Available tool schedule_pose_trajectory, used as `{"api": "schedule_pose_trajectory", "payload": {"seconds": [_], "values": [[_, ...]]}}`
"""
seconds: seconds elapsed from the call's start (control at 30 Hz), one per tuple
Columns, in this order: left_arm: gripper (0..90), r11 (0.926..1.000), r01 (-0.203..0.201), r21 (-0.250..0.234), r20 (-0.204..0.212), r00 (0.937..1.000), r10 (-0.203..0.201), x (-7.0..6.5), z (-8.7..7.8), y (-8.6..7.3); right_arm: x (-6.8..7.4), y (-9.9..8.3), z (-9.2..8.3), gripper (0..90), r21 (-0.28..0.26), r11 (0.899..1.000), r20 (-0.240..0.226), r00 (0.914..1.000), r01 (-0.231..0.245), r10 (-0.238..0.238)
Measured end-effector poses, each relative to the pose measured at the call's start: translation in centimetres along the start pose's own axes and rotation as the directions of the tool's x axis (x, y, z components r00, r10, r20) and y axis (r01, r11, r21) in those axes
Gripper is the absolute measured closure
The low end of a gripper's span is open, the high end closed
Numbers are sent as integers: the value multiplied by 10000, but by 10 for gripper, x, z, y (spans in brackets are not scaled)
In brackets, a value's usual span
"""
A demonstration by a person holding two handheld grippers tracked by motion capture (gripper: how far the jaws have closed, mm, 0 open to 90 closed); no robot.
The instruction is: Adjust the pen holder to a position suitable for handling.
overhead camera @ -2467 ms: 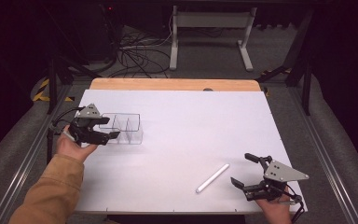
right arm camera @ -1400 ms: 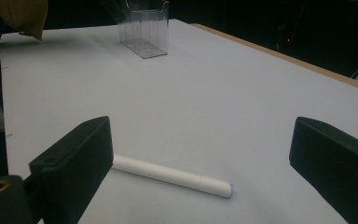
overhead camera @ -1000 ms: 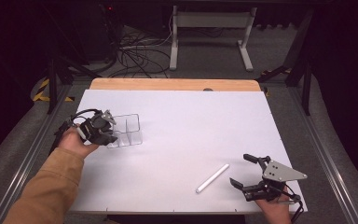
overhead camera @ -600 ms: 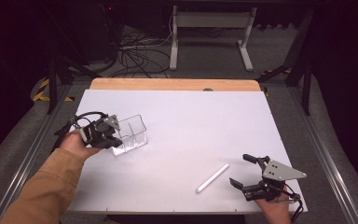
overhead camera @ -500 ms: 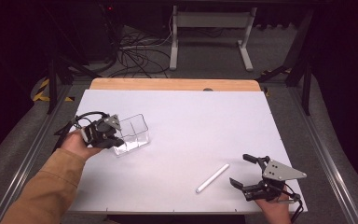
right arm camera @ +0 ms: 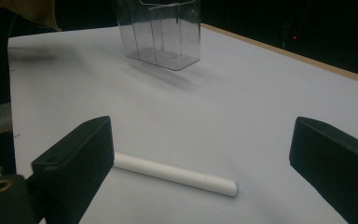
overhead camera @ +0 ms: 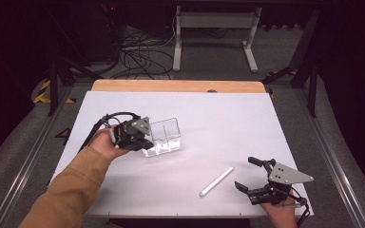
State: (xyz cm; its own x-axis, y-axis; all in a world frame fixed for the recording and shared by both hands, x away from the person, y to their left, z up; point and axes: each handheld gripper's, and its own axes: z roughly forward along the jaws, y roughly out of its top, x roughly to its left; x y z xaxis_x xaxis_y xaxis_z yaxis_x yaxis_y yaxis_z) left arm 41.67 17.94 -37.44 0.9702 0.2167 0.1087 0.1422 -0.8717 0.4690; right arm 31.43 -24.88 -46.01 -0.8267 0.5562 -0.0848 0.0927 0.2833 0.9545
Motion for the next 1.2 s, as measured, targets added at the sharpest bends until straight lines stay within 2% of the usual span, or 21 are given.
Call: {"api": "schedule_pose_trajectory", "payload": {"seconds": [0.17, 0.23, 0.27, 0.33, 0.47, 0.67, 0.83, 0.97, 1.0, 1.2], "values": [[877, 9977, -661, 178, 426, 9970, 653, 0, 16, 23, 0, -2, -5, 71, -54, 10000, 75, 9999, -72, 72], [876, 9972, -728, 181, 481, 9963, 719, -1, 18, 26, 0, -2, -6, 71, -75, 9999, 71, 9999, -94, 95], [877, 9955, -916, 252, 551, 9944, 901, -1, 20, 28, 1, -2, -7, 71, -56, 9999, 90, 9999, -90, 90], [876, 9939, -1043, 356, 629, 9928, 1019, -2, 24, 32, 1, -3, -9, 71, -48, 9999, 138, 9999, -94, 95], [875, 9895, -1359, 489, 568, 9895, 1331, -4, 31, 36, 3, -4, -14, 71, -87, 9999, 271, 9995, -142, 144], [875, 9825, -1816, 414, 964, 9795, 1770, -3, 36, 39, 5, -7, -20, 71, -73, 9997, 440, 9987, -240, 243], [875, 9758, -2154, 375, 1029, 9721, 2107, 1, 38, 39, 7, -9, -25, 71, -7, 9996, 589, 9979, -270, 270], [875, 9768, -2103, 410, 1178, 9718, 2043, 5, 38, 40, 7, -12, -31, 72, -18, 9994, 697, 9970, -346, 346], [875, 9811, -1883, 438, 1262, 9752, 1815, 6, 38, 39, 8, -12, -32, 71, -17, 9993, 727, 9966, -379, 379], [874, 9835, -1750, 460, 1331, 9768, 1675, 6, 39, 39, 8, -13, -34, 72, -46, 9991, 759, 9962, -426, 428]]}}
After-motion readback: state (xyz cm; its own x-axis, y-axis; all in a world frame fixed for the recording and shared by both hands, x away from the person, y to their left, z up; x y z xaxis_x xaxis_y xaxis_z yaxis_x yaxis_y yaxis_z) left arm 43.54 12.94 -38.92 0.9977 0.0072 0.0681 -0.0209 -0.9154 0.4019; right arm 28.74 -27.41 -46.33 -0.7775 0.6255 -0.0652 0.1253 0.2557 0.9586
